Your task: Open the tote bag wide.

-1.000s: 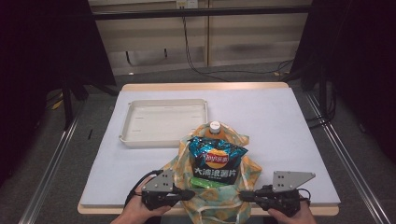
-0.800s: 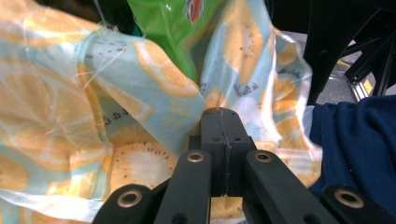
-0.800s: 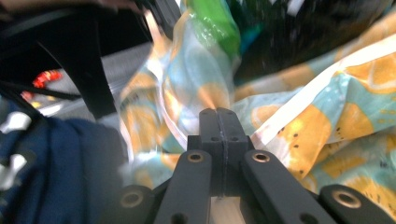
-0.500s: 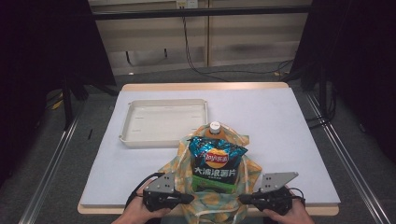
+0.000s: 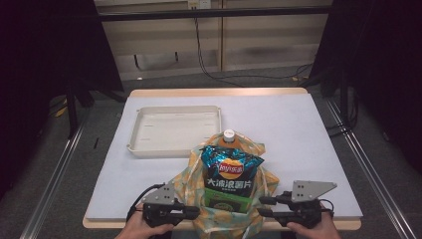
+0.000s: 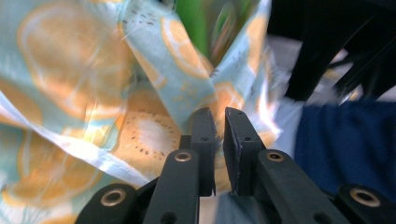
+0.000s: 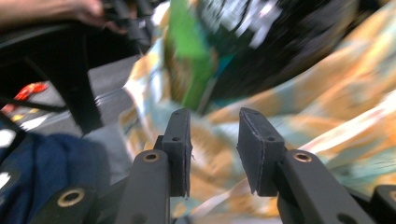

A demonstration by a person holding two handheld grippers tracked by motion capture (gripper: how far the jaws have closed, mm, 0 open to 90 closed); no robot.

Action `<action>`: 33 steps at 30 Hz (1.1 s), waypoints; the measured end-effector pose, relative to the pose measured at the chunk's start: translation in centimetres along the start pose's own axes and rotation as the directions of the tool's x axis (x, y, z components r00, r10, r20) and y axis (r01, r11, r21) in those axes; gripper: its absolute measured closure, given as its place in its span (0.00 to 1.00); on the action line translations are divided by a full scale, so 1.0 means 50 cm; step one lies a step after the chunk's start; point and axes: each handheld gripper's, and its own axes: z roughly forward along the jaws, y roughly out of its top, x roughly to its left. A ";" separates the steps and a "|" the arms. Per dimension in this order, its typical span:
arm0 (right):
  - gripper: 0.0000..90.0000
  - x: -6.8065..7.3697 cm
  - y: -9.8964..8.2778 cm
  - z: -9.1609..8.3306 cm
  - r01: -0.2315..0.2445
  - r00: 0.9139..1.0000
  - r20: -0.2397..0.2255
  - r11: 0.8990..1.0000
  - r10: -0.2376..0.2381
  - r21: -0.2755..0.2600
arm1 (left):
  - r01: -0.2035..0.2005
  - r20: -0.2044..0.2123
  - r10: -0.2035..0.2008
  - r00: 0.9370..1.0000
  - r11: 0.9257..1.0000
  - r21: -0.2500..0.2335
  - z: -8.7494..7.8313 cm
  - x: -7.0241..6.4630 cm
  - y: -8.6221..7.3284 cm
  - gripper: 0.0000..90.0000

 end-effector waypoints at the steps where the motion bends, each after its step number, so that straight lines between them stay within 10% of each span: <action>1: 0.72 -0.004 0.003 -0.006 -0.003 1.000 0.021 1.000 0.003 -0.016 | -0.012 -0.010 0.012 1.000 1.000 -0.010 -0.005 -0.004 0.004 0.91; 12: 0.75 -0.068 0.028 -0.035 -0.031 0.990 0.137 0.997 0.041 -0.076 | 0.008 -0.071 -0.018 0.997 0.990 -0.141 -0.054 0.028 0.023 0.87; 19: 0.86 -0.145 0.077 -0.052 0.005 0.964 0.263 0.990 0.033 -0.142 | -0.003 -0.200 -0.040 0.979 0.978 -0.210 -0.052 0.083 0.063 0.77; 28: 0.67 -0.219 0.133 0.005 -0.022 0.968 0.245 0.987 0.061 -0.160 | 0.010 -0.221 -0.062 0.973 0.974 -0.228 -0.006 0.120 0.107 0.54; 33: 0.59 -0.230 0.145 0.050 -0.019 0.970 0.238 0.996 0.041 -0.092 | 0.013 -0.246 -0.058 0.967 0.984 -0.180 -0.008 0.134 0.099 0.86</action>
